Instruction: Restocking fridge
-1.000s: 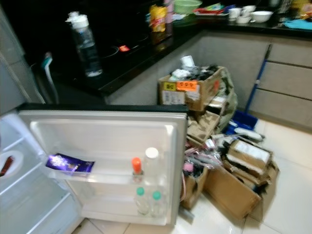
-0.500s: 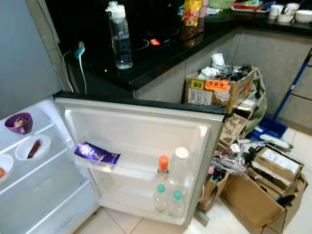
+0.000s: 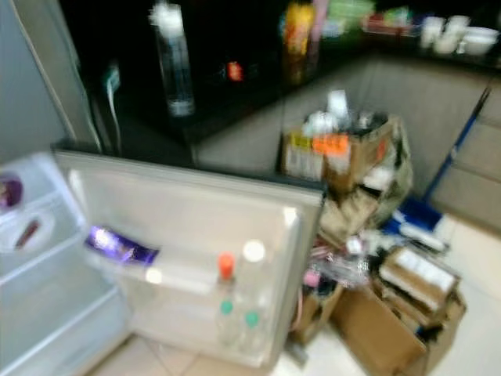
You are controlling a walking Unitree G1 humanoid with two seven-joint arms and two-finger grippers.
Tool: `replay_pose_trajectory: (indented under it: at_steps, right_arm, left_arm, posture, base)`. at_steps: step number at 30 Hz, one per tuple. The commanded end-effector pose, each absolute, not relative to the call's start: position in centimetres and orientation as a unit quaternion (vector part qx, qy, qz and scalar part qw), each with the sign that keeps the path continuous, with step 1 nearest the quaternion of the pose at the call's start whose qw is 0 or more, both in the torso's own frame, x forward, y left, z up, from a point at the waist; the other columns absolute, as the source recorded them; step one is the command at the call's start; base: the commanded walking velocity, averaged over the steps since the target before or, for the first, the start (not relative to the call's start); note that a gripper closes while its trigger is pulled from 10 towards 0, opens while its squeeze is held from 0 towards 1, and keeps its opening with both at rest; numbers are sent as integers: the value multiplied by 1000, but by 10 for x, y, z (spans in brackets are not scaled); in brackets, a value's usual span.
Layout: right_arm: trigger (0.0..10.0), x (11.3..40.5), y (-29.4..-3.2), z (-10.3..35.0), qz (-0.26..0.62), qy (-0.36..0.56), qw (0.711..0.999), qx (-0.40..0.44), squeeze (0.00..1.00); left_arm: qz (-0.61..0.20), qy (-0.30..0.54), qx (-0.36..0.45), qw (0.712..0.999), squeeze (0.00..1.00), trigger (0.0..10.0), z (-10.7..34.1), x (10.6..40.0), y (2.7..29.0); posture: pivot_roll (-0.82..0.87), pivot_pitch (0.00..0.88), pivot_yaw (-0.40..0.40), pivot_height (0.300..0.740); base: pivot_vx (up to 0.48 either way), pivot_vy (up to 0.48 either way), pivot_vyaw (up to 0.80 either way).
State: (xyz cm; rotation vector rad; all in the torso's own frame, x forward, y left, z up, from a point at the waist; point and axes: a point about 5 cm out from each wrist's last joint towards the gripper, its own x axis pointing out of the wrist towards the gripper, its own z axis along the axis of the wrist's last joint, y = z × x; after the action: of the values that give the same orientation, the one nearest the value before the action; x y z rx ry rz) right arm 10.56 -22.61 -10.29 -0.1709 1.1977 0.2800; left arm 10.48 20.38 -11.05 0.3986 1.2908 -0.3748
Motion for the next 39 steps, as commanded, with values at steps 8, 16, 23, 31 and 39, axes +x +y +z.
replay_pose_trajectory:
  at_steps: [8, 16, 23, 31, 39]
  right_arm:
    - [10000, 100, -225, -105, 129, 567, 810, -75, 0]
    - [10000, 101, -221, -104, 145, 562, 812, -65, 0]
    - [10000, 106, -216, -104, 151, 558, 814, -61, 0]
    - [10000, 102, -218, -105, 149, 563, 810, -62, 0]
    - [10000, 97, -232, -103, 130, 566, 811, -70, 0]
  left_arm:
    - [-187, 589, 166, 769, 0, 10000, -112, 104, 191]
    - [-180, 589, 159, 772, 0, 10000, -112, 104, 190]
    - [-179, 590, 158, 771, 0, 10000, -112, 105, 190]
    - [-181, 590, 158, 771, 0, 10000, -112, 105, 190]
    - [-182, 591, 157, 770, 0, 10000, -112, 104, 190]
  posture:
    - [-105, 0, 24, 740]
    - [-107, 0, 20, 740]
    - [-108, 0, 22, 740]
    - [-109, 0, 25, 740]
    - [-107, 0, 22, 740]
  base:
    - [0, -442, 0]
    - [0, -274, 298]
    - [0, 0, 794]
    - [0, 0, 794]
    - [0, 0, 794]
